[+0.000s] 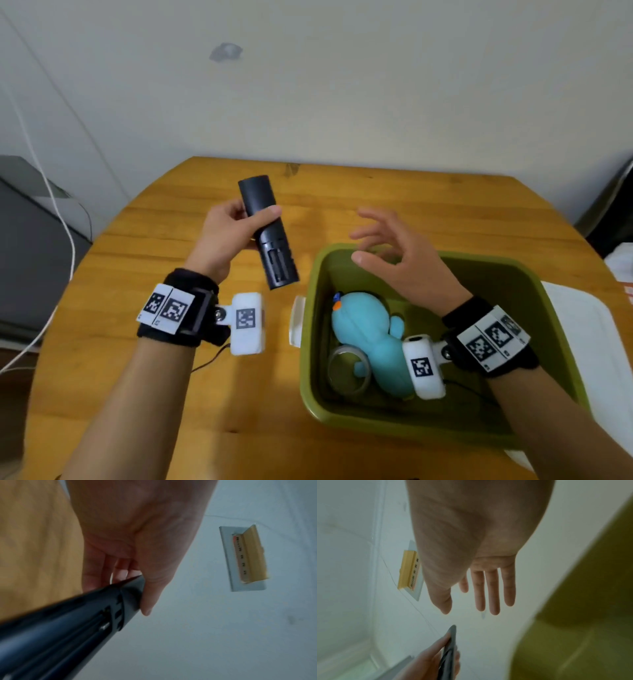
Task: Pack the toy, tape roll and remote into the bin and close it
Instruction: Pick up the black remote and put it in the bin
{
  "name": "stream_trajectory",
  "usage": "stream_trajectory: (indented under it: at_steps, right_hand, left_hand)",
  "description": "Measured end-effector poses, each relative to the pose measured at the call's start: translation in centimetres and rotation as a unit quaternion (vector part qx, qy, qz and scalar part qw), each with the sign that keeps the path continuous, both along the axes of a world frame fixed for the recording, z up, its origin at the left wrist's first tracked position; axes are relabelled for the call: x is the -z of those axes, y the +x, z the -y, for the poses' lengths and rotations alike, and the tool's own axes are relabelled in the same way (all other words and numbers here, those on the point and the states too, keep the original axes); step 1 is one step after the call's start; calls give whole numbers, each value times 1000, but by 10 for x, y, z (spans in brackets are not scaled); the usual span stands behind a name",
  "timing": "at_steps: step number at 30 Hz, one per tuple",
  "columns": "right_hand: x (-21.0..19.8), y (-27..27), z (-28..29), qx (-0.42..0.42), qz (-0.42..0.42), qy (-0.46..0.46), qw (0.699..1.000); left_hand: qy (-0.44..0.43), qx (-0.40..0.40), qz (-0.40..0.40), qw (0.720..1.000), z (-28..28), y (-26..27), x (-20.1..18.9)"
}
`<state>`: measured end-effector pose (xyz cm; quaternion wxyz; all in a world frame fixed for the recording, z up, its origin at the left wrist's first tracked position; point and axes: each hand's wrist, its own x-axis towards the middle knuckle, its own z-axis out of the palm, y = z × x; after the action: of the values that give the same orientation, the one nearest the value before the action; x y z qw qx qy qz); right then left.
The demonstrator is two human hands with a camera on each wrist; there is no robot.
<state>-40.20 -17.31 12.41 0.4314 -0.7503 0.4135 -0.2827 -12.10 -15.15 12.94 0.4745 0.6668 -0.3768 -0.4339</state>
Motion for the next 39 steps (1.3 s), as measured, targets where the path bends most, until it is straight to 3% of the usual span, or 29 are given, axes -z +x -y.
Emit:
stream_trajectory:
  at_steps: [4, 12, 14, 16, 20, 24, 29, 32, 39]
  right_hand:
    - [-30, 8, -10, -3, 58, 18, 998]
    - [-43, -26, -29, 74, -70, -134, 986]
    - [-41, -38, -32, 78, -112, -150, 979]
    - [-36, -52, -30, 86, -163, -114, 976]
    - [-3, -82, -14, 82, -320, -2, 944]
    - [41, -100, 2, 26, -453, 98, 886]
    - [91, -105, 8, 3, -519, 179, 836]
    - [113, -102, 11, -10, -553, 176, 814]
    - [144, -85, 10, -6, -550, 166, 818]
  left_hand:
    - [-22, 45, -51, 997, 1, -68, -44]
    - [42, 109, -151, 982, -8, -151, -32]
    - [62, 131, -141, 979, -9, -154, -30]
    - [63, 103, -69, 990, -7, -152, -24]
    - [51, -42, 33, 997, 3, -134, 2]
    - [164, 2, 71, 984, 2, -124, 40]
    - [189, -21, 63, 980, -1, -123, 74]
    - [177, -28, 50, 983, -2, -124, 67]
    - [184, -53, 21, 981, 2, -119, 78]
